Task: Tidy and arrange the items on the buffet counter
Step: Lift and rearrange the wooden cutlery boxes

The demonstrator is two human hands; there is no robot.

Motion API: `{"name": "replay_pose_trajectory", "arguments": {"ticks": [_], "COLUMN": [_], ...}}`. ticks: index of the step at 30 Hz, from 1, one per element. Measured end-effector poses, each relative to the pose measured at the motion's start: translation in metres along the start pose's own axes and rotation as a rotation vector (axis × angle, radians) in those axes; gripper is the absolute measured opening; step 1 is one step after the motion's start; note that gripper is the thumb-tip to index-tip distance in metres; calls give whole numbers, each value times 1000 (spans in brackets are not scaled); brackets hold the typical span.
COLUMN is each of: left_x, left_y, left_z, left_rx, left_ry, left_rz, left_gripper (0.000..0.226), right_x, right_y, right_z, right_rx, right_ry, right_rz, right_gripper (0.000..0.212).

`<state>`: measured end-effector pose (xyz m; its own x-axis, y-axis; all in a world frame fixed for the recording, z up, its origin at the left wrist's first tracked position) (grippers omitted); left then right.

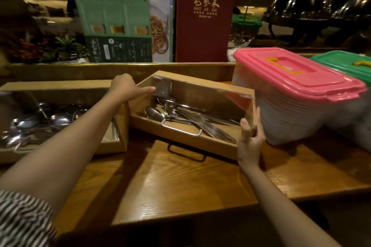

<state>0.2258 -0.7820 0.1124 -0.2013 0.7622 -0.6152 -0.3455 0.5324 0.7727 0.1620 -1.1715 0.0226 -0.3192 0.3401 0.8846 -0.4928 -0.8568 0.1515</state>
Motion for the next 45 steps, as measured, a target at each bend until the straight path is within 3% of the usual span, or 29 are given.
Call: {"name": "replay_pose_trajectory", "arguments": {"ticks": [3, 11, 21, 31, 37, 45], "left_x": [-3, -7, -3, 14, 10, -6], "left_y": [2, 1, 1, 9, 7, 3], "left_z": [-9, -28, -53, -59, -60, -64], "left_rx": [2, -35, -74, -83, -43, -43], "left_ry": [-9, -12, 52, 104, 104, 153], "left_rz": [56, 97, 81, 82, 135, 433], "left_gripper": [55, 51, 54, 53, 50, 63], "right_x": [-10, -31, -63, -40, -39, -34], "right_y": [-3, -15, -24, -41, -43, -42], "right_z": [13, 51, 93, 86, 86, 83], "right_rx": [25, 116, 223, 260, 261, 292], "right_ry": [-3, 31, 4, 88, 101, 105], "right_rz": [-17, -31, -52, 49, 43, 41], "right_gripper": [48, 69, 45, 68, 68, 67]}}
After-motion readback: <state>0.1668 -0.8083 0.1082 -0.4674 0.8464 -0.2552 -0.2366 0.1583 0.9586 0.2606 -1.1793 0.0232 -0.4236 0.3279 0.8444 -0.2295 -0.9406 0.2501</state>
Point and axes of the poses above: each hand's wrist, its own z-axis towards the middle knuckle, its own y-axis out of the back of the hand, x = y × z, the point moved 9 cm from there along z, towards the middle knuckle, and after that the axes turned 15 degrees about -z, right-handed, at the moved point
